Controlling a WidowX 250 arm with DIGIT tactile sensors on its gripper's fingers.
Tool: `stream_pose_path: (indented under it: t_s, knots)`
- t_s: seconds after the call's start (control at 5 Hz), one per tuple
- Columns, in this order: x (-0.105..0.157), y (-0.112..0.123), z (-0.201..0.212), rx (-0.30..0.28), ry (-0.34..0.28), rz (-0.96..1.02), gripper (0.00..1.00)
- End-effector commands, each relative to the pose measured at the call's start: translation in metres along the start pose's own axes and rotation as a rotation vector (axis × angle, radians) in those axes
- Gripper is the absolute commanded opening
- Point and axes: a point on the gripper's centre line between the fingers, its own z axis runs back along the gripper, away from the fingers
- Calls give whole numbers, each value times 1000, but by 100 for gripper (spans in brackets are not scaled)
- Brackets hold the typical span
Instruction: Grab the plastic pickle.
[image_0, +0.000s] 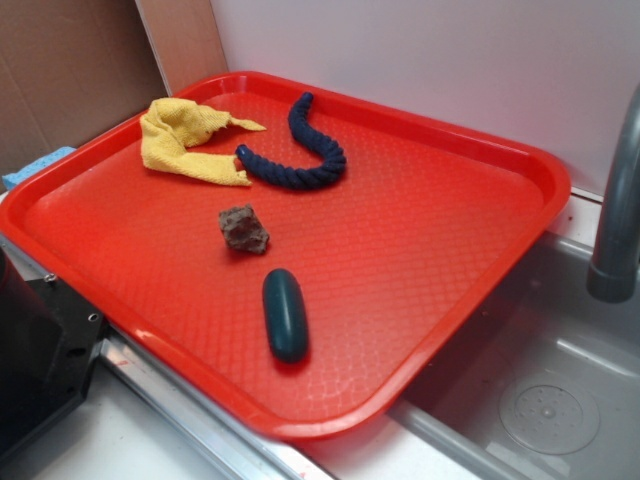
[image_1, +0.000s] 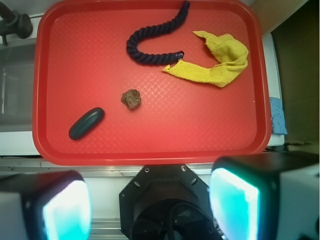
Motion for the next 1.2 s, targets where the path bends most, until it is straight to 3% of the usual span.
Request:
stream_pose_path:
  t_s: [0.0,0.2,0.6,1.0]
  knots:
    - [0,0,0,0,0,0,100]
    - [0,-12,-10,1,26,71,100]
    - [3,-49,-42,83,-30,411,100]
    - [20,-67,-93,75,-37,652,100]
